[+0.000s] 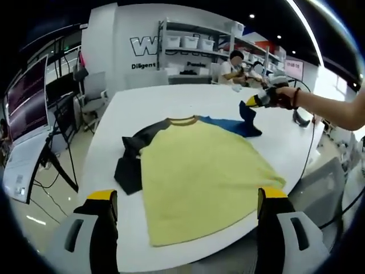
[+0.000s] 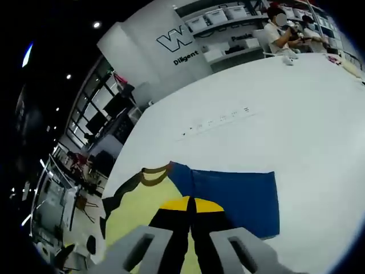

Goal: Fold the garment on the visible template until the final outline fits inside the template.

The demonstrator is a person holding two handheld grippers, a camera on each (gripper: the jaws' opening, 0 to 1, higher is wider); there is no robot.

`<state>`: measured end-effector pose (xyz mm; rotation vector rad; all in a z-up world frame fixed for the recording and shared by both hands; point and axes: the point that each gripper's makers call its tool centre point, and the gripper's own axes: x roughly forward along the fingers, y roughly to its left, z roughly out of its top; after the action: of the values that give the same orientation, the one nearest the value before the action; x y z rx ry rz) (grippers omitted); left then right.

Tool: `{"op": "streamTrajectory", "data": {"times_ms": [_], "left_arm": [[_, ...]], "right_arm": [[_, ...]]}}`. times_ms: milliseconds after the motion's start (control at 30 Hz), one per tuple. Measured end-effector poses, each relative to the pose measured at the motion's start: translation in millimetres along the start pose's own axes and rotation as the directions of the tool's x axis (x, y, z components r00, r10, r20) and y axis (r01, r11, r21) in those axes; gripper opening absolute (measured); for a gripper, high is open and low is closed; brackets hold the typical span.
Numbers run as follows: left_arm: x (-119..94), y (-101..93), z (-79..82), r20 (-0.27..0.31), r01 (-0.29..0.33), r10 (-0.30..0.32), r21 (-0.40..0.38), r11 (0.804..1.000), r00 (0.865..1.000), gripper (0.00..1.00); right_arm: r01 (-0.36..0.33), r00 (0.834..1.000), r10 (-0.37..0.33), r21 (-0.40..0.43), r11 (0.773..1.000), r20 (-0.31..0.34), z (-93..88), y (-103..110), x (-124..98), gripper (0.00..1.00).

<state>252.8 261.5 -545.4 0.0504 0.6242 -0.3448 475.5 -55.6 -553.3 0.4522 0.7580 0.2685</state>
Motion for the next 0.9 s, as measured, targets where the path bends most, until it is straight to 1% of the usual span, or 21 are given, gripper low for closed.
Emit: {"op": "streamTrajectory", "data": {"times_ms": [133,233,300,367,567,667,700,833,867,900], "left_arm": [[1,4.8,-8.2,-0.029,0.003,-0.003,0.004,1.0,1.0,0.99],[1,6.0,-9.4,-0.029,0.009,-0.009,-0.002,1.0,1.0,0.99],[1,7.3,-10.1,-0.029,0.012,-0.012,-0.006,1.0,1.0,0.99],[3,9.3,-11.4,-0.036,0.011,-0.011,-0.009,1.0,0.999,0.99],[4,10.4,-12.9,-0.046,0.017,-0.017,-0.008,1.0,0.999,0.99],[6,11.2,-13.3,-0.05,0.018,-0.018,-0.007,1.0,0.999,0.99],[7,11.1,-13.5,-0.054,0.019,-0.02,-0.01,1.0,0.998,0.99],[9,10.1,-13.3,-0.052,0.027,-0.028,-0.015,1.0,0.998,0.99],[9,10.2,-13.2,-0.051,0.026,-0.027,-0.015,1.0,0.998,0.99],[9,10.7,-12.3,-0.046,0.024,-0.025,-0.014,1.0,0.999,0.99]], "right_arm": [[-0.035,0.999,0.035,-0.014,0.999,-0.01,-1.0,23,8,0.0],[-0.047,0.999,0.046,-0.026,0.999,-0.019,-2.5,36,14,0.0],[-0.076,0.997,0.076,-0.023,0.997,-0.027,-5.2,53,21,0.0],[-0.093,0.995,0.092,-0.026,0.995,-0.042,-8.5,65,26,0.0],[-0.129,0.99,0.127,-0.028,0.991,-0.06,-14.9,92,37,0.0],[-0.147,0.986,0.144,-0.038,0.988,-0.08,-22.2,108,42,0.0],[-0.16,0.984,0.156,-0.048,0.986,-0.088,-24.2,117,48,0.0],[-0.191,0.977,0.183,-0.074,0.979,-0.109,-26.6,137,62,0.0],[-0.195,0.976,0.186,-0.076,0.978,-0.11,-26.6,140,64,0.0],[-0.208,0.973,0.197,-0.081,0.975,-0.121,-28.9,148,69,0.0]]}}
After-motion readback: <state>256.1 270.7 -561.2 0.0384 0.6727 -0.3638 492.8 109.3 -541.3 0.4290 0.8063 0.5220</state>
